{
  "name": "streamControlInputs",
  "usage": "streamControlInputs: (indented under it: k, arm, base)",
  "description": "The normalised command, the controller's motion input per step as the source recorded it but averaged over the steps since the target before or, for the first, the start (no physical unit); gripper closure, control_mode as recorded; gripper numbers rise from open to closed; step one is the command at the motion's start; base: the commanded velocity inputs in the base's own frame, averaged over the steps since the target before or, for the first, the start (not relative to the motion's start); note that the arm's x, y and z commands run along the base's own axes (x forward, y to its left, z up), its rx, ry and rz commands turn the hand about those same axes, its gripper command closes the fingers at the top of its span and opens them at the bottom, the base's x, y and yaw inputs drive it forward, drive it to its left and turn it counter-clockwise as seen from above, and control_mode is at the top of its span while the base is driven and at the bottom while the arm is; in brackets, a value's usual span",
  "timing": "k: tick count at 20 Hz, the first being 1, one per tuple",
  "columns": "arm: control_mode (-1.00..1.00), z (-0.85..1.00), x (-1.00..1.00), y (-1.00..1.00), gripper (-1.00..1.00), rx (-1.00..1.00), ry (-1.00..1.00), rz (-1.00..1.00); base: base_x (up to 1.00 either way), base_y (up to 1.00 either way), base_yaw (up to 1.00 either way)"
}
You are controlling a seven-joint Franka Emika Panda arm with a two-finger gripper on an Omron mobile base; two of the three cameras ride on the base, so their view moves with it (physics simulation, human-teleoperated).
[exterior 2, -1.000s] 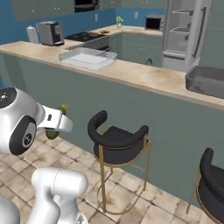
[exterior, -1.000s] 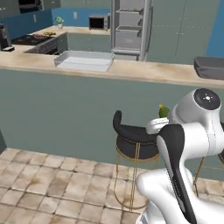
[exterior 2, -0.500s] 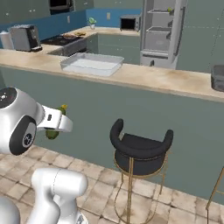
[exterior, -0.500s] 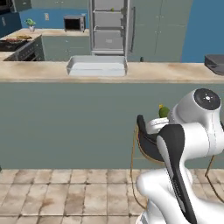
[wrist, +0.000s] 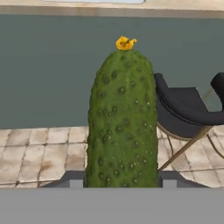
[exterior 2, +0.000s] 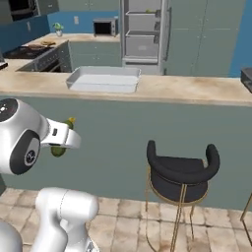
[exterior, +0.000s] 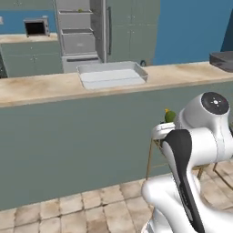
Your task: Place the cold items (lemon and cucumber) from the fridge in one tupperware on the dining counter. Place the warm items (kebab skewer and hot dog) in the stove area in another tupperware.
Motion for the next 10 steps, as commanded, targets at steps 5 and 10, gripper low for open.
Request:
streamControlInputs:
  k: [5,10]
  arm:
    - [1.0,0.0,0.0,0.0,1.0,0.0,0.0,0.0]
    - [1.0,0.0,0.0,0.0,1.0,0.0,0.0,0.0]
  base:
    - [0.55,0.79,-0.48]
    - [0.6,0.23,-0.25]
